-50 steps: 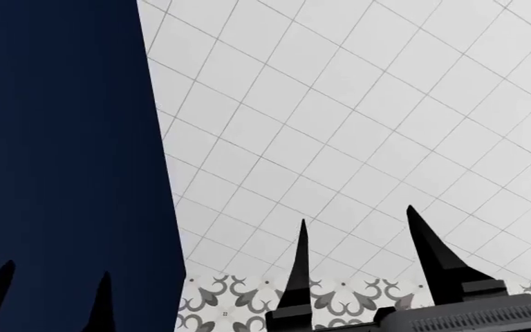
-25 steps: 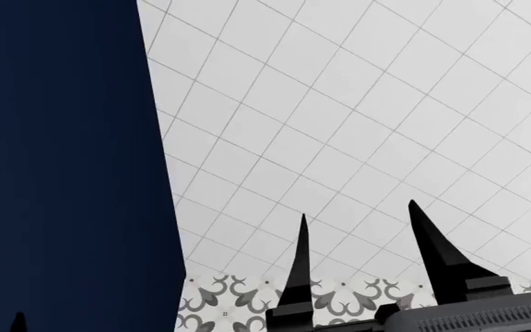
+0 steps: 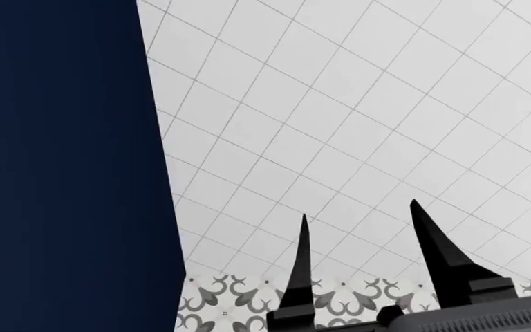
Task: Close the fridge doors
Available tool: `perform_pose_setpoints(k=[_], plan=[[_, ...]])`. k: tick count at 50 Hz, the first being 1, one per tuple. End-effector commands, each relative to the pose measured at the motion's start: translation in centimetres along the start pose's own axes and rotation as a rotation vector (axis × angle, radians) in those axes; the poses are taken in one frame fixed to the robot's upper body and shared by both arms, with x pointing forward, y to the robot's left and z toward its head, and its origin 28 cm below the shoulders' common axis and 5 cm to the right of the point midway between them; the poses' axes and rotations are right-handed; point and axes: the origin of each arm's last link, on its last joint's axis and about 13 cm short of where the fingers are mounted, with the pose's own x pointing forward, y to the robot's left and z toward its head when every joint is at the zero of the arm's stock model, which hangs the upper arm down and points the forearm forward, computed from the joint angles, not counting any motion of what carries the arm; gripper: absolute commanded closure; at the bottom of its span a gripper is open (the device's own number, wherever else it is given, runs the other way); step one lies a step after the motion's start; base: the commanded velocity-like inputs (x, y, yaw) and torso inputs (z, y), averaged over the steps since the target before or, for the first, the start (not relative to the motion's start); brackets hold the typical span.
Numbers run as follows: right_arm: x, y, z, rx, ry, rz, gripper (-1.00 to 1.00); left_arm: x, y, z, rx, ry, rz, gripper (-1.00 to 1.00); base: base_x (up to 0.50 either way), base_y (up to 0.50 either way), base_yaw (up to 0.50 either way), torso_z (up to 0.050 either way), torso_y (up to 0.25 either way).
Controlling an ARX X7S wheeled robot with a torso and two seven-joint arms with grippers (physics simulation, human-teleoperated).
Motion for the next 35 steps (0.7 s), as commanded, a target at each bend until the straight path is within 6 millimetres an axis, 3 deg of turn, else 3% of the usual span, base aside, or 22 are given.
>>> perform_pose_setpoints(k=[1, 16, 24, 35], plan=[[-0.3, -0.1, 0.0, 0.003, -0.002, 0.000, -1.00, 2.8, 2.8, 3.0, 0.155, -0.139, 0.282, -1.00, 0.00, 0.00, 0.01, 0.000, 0.000], [-0.7, 0.0, 0.0, 0.009, -0.009, -0.003, -1.00, 6.5, 3.5, 6.0, 0.317, -0.153, 0.306, -1.00, 0.00, 0.00, 0.01, 0.000, 0.003], [-1.0, -0.1, 0.1, 0.010, -0.011, -0.007, -1.00, 7.4, 4.6, 6.3, 0.335, -0.140, 0.367, -1.00, 0.00, 0.00, 0.00, 0.001, 0.001], [-1.4, -0.1, 0.4, 0.010, -0.016, -0.008, -1.00, 8.3, 4.8, 10.1, 0.397, -0.203, 0.407, -1.00, 0.01, 0.01, 0.00, 0.001, 0.000]])
